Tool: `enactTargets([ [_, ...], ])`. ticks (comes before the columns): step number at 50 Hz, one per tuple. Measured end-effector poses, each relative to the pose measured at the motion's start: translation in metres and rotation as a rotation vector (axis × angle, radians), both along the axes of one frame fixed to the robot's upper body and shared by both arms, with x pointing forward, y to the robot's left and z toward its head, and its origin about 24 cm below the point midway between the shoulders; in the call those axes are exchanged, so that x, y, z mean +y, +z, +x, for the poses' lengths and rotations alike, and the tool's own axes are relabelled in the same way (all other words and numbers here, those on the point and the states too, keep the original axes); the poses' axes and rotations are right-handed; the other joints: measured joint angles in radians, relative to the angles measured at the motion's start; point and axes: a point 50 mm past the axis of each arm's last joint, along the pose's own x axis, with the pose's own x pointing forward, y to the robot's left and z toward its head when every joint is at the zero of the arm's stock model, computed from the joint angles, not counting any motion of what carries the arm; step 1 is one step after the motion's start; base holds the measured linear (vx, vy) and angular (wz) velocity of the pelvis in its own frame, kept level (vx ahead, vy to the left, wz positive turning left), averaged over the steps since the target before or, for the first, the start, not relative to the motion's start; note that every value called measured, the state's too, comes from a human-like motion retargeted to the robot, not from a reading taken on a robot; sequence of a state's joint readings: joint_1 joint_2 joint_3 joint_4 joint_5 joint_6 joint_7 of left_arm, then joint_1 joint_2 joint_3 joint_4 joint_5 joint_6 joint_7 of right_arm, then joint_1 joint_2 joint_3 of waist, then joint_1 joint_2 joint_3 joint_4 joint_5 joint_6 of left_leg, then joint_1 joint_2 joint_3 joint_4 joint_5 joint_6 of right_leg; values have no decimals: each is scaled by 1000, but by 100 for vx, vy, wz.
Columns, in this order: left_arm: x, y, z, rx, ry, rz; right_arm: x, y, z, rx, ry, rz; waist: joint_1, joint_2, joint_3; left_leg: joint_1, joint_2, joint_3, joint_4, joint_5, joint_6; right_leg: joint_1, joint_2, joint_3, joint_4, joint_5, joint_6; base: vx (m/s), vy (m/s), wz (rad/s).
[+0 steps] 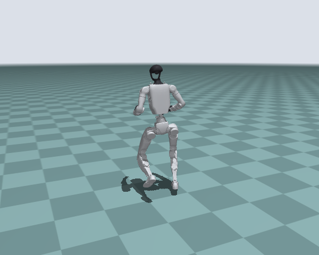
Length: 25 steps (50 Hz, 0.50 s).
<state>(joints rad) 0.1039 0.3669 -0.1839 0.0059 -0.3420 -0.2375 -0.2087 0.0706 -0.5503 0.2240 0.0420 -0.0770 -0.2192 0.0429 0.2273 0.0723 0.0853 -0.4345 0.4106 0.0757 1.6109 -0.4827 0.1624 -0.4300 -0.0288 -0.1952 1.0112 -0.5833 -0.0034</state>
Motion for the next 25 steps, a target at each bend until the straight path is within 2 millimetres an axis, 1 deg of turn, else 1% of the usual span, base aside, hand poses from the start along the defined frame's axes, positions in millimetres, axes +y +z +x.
enactTargets([
  [2,3,-4,-7,22,-5,4,2,2,2,2,18,6,22,-20,-15,-40,-42,43,-24,-52,11,14,-15,-11,-18,-9,13,34,-6,35],
  [5,8,-10,-19,57,-7,16,9,7,4,-11,52,32,41,-55,-40,-98,-123,115,-115,-119,8,26,-47,-27,-42,-13,38,34,0,39],
  [10,19,-18,-38,105,22,48,24,21,9,-66,117,80,43,-116,-84,-194,-229,221,-344,-177,-12,26,-113,-59,-77,-7,82,33,3,43],
  [13,23,-16,-41,100,45,67,33,31,13,-109,151,94,28,-155,-113,-248,-277,270,-492,-175,-23,16,-160,-85,-96,4,108,33,7,55],
  [18,25,-12,-38,80,71,94,46,44,21,-169,189,102,-7,-216,-151,-304,-344,322,-687,-127,-38,4,-237,-123,-95,30,145,33,11,57],
  [20,24,-12,-39,80,68,94,49,45,22,-176,195,104,-13,-225,-152,-324,-348,323,-680,-118,-41,-3,-265,-126,-47,41,152,31,14,41],
  [22,24,-9,-37,71,67,96,51,47,26,-182,193,113,-24,-247,-156,-310,-388,315,-724,-105,-33,11,-287,-122,-44,73,164,36,16,43],
  [23,22,-9,-38,71,62,94,52,46,26,-176,191,118,-29,-250,-154,-314,-396,306,-702,-106,-31,8,-299,-110,-12,88,169,34,17,51],
  [25,21,-7,-37,70,50,93,54,44,27,-162,186,134,-43,-268,-143,-273,-449,290,-722,-106,-16,34,-323,-74,20,128,189,35,19,61],
])
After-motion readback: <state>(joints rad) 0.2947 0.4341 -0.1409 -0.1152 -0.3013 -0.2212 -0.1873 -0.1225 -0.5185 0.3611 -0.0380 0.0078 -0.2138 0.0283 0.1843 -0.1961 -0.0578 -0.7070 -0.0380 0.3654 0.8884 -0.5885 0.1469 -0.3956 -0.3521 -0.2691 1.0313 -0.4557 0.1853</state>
